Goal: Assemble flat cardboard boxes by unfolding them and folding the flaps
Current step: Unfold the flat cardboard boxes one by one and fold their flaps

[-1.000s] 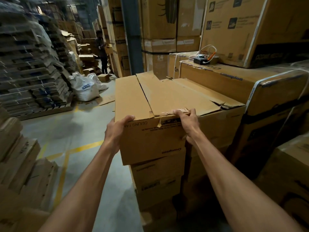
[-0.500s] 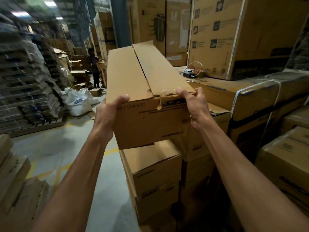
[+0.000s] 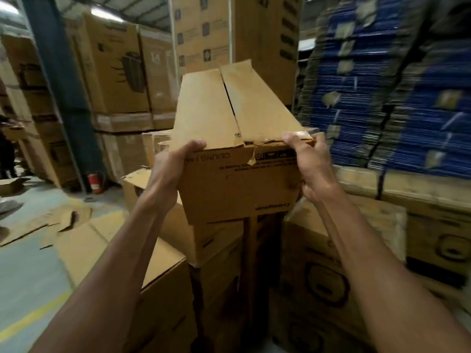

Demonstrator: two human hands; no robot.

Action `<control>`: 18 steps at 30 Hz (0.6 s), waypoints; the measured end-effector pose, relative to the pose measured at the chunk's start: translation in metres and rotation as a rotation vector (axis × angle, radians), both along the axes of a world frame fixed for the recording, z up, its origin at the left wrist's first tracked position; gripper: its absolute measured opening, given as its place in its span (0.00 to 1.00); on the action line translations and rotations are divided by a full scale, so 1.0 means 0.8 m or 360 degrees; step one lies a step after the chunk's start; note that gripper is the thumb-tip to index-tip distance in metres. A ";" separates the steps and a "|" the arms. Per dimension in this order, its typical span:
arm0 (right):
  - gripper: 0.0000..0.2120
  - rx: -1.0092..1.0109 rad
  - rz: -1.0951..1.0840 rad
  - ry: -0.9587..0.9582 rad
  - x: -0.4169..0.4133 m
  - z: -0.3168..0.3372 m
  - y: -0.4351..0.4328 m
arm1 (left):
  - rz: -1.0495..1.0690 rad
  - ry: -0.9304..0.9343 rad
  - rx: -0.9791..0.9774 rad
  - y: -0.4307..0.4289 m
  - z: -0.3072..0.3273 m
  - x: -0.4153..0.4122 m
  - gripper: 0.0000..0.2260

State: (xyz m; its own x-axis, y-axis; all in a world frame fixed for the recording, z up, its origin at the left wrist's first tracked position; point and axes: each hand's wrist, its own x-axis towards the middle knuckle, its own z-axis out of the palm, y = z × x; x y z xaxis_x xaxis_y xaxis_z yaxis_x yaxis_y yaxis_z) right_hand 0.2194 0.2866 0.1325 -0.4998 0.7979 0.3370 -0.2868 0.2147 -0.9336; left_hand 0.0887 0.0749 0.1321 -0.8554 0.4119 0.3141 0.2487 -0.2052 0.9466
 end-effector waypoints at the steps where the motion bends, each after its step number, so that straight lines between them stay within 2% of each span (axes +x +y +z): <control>1: 0.15 -0.0001 -0.0079 0.0001 0.018 -0.004 0.014 | -0.0078 -0.0017 0.0005 0.021 -0.002 0.005 0.11; 5: 0.14 0.0013 -0.0400 -0.0002 0.085 -0.023 0.057 | -0.0387 -0.0106 -0.0056 0.097 -0.014 0.033 0.12; 9: 0.18 -0.0084 -0.0587 -0.0013 0.134 -0.050 0.098 | -0.0577 -0.0144 -0.0146 0.166 -0.039 0.049 0.20; 16: 0.30 -0.0313 -0.0799 -0.0086 0.169 -0.115 0.173 | -0.0785 -0.0164 -0.0316 0.280 -0.095 0.063 0.24; 18: 0.39 -0.0348 -0.0844 -0.0131 0.171 -0.133 0.193 | -0.0803 -0.0176 -0.0353 0.314 -0.114 0.062 0.22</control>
State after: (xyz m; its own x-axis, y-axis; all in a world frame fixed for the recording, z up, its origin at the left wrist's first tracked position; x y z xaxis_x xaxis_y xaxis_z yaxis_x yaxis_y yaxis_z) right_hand 0.3563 0.4412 0.0260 -0.0304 0.9931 0.1129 -0.1174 0.1086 -0.9871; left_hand 0.1386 0.3257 0.0406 -0.5581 0.8246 0.0928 0.0680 -0.0660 0.9955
